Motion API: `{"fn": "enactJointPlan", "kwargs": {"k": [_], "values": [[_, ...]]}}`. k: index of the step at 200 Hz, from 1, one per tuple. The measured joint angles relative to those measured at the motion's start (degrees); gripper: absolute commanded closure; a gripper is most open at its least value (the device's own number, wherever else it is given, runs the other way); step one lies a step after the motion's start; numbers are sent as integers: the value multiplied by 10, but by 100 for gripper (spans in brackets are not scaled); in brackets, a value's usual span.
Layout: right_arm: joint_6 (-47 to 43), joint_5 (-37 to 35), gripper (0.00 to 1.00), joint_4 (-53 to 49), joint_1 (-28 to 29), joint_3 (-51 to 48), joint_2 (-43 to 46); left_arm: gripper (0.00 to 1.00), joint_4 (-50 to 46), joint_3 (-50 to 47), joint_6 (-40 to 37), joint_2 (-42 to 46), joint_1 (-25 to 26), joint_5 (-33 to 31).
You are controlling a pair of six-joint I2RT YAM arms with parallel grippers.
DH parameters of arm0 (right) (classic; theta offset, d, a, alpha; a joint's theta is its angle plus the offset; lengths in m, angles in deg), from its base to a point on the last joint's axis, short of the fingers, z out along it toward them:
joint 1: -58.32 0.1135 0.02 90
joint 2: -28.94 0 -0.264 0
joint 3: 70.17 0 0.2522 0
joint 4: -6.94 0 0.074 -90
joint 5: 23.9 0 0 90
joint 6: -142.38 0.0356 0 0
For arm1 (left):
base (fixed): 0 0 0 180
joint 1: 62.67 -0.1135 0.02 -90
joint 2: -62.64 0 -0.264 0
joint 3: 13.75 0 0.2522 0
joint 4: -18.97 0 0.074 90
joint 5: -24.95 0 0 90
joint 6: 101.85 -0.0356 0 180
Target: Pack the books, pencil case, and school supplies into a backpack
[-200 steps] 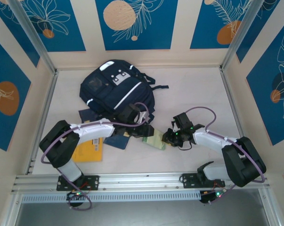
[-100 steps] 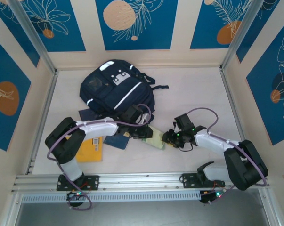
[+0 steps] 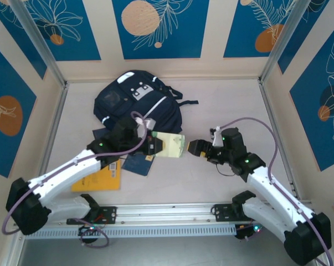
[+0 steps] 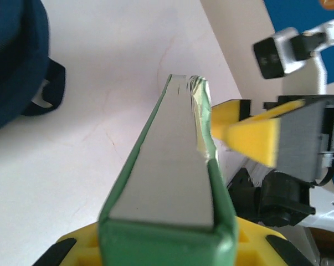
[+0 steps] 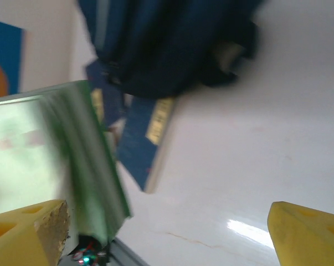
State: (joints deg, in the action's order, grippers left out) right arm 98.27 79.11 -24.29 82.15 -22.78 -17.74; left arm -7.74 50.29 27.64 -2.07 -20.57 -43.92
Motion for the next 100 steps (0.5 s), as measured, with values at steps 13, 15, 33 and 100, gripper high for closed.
{"fn": "enactJointPlan", "kwargs": {"k": [13, 15, 33, 100], "values": [[-3, 18, 10, 17, -2, 19, 7, 100, -16, -5, -3, 31, -13, -8], [-3, 20, 10, 19, -2, 21, 7, 100, -18, -5, -4, 34, -14, -9], [-4, 48, 11, 40, -2, 38, 6, 100, -42, -8, -13, 67, -27, -17], [9, 205, 1, 148, 8, 53, -71, 100, 64, -106, 33, 92, -53, 91]]}}
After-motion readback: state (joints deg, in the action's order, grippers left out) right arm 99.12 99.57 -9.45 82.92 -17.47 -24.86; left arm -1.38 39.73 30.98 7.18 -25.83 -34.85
